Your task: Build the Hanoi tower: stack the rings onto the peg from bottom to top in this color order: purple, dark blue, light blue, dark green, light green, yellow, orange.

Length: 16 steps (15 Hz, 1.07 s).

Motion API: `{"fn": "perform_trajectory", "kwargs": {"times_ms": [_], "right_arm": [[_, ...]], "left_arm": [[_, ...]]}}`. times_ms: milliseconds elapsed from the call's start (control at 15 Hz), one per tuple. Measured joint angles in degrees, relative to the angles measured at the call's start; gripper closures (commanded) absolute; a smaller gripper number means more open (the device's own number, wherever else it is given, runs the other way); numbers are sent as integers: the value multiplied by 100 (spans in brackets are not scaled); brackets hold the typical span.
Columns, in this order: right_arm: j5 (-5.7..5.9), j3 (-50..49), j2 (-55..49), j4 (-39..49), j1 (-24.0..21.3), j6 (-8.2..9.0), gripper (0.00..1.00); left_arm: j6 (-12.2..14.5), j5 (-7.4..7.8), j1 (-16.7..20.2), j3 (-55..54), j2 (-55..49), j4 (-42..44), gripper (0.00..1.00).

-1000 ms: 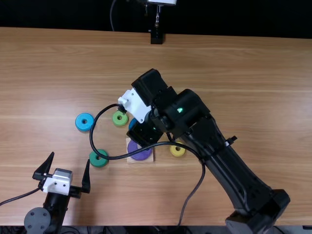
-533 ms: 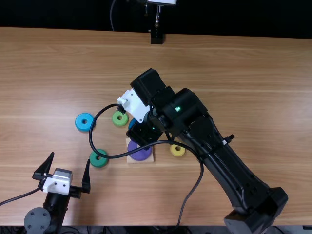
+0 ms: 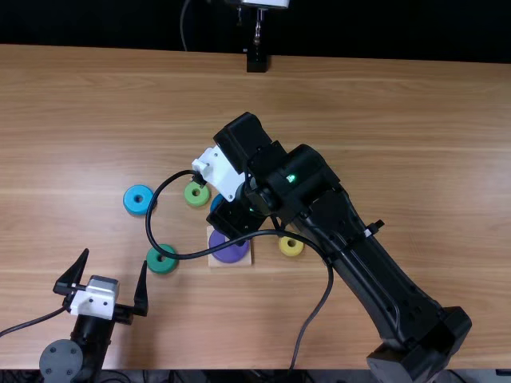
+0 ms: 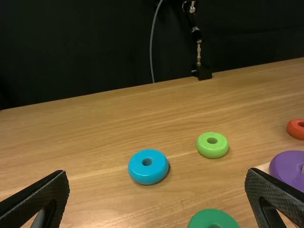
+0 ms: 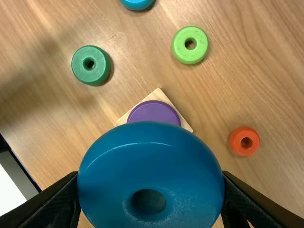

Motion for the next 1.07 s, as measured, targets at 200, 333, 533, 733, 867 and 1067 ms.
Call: {"fn": "perform_trajectory", "kwargs": {"times_ms": [200, 333, 533, 733, 867, 1067], "right_arm": [[-2, 0, 0, -4, 72, 4, 100], [-2, 0, 0, -2, 146, 2, 100], [-4, 2, 111, -9, 151, 4, 100], [2, 2, 260, -9, 151, 0, 100], [0, 2, 262, -15, 151, 2, 100], [2, 2, 262, -15, 151, 4, 81]], "left_arm": [[4, 0, -2, 0, 0, 7, 0], [2, 0, 0, 0, 0, 4, 0], [0, 2, 0, 0, 0, 2, 0], [4, 0, -2, 0, -2, 2, 0], [4, -2, -2, 0, 0, 4, 0], [7, 0, -2, 0, -2, 4, 0]]}}
